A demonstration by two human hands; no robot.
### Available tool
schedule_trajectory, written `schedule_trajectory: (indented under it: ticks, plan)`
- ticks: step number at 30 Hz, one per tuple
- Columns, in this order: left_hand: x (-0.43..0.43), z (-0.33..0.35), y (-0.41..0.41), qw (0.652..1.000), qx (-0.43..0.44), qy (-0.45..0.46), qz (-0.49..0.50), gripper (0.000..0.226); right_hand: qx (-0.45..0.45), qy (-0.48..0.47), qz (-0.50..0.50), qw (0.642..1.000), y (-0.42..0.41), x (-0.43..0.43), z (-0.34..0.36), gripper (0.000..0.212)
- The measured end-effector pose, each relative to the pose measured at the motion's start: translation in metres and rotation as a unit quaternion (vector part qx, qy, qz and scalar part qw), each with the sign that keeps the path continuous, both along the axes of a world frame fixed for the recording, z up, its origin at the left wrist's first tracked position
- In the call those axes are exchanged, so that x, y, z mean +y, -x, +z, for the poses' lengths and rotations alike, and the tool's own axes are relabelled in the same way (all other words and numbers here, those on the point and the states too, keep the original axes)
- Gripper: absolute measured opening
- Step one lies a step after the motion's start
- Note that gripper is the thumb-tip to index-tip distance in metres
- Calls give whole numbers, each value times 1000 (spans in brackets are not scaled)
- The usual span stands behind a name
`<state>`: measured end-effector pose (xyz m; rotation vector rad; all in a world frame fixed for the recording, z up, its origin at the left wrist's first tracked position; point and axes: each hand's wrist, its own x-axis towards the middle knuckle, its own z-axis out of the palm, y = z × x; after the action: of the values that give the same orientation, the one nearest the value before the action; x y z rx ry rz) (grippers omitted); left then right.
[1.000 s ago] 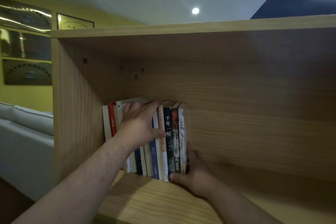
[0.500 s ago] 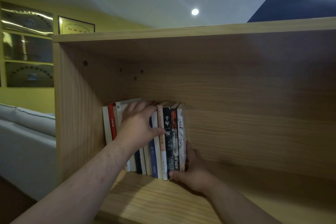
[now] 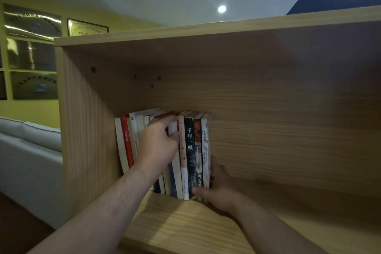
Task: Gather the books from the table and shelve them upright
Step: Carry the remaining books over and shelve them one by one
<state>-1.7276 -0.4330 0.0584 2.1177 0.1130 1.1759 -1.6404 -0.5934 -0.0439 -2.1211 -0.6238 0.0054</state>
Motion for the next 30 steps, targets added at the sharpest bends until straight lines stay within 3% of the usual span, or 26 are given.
schedule_trajectory:
  ticks: [3, 7, 11, 17, 24, 27, 30]
  plan:
    - [4, -4, 8, 994, -30, 107, -8, 44, 1, 2, 0, 1000, 0, -1, 1, 122]
    - [0, -27, 14, 982, -54, 176, -53, 28, -11, -15, 8, 1000, 2, -3, 2, 91]
    - [-8, -55, 11, 982, 39, 161, -89, 29, -33, -38, -6, 999, 3, -4, 1, 77]
    - [-3, -63, 11, 985, 29, 148, -85, 23, -42, -63, -15, 997, 3, -5, 2, 70]
    - [14, -74, 52, 981, -83, 163, -59, 20, -52, -49, -3, 997, 7, -7, 5, 80]
    - [24, -83, 68, 967, -115, 221, -58, 17, -59, -43, -3, 997, 9, -6, 6, 76]
    - [38, -82, 86, 950, -151, 267, -52, 22, -54, -38, -23, 998, 11, -4, 5, 54]
